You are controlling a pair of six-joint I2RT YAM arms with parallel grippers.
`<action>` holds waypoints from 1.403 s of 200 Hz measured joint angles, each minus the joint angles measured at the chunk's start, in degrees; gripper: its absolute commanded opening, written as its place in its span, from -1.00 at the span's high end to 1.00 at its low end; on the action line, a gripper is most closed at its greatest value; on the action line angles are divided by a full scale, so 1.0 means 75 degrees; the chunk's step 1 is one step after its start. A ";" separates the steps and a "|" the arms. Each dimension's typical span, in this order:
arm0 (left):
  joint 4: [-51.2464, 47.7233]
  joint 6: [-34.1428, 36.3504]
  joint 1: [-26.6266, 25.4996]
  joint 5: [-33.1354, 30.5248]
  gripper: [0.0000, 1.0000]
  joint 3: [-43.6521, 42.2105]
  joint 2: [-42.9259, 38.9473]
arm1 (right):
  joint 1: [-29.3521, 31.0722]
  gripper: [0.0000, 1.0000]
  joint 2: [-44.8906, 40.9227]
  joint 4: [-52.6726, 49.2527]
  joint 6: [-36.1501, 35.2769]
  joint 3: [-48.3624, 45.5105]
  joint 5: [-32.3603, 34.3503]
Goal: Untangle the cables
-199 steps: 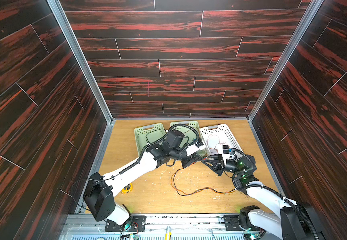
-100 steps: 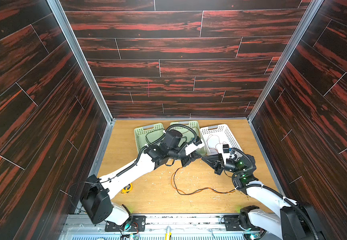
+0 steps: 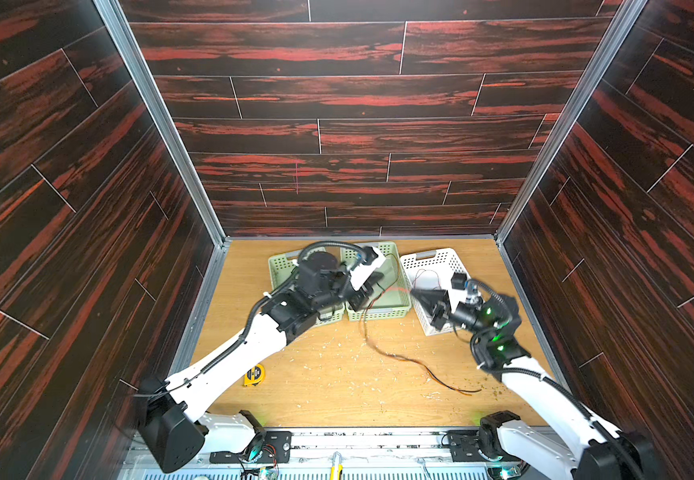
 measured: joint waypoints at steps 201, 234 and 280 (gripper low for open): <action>-0.0175 -0.1539 0.2946 -0.0676 1.00 0.4497 0.1384 | -0.0871 1.00 -0.1236 -0.3214 -0.1483 0.0560 0.1728; -0.0140 -0.1667 0.3008 -0.0635 1.00 0.5249 0.1571 | -0.1070 1.00 -0.1958 -0.3322 -0.1122 -0.0242 0.1988; -0.0221 -0.1775 0.3209 -0.0635 1.00 0.6117 0.1990 | -0.1163 1.00 -0.2532 -0.3386 -0.0845 -0.0842 0.2442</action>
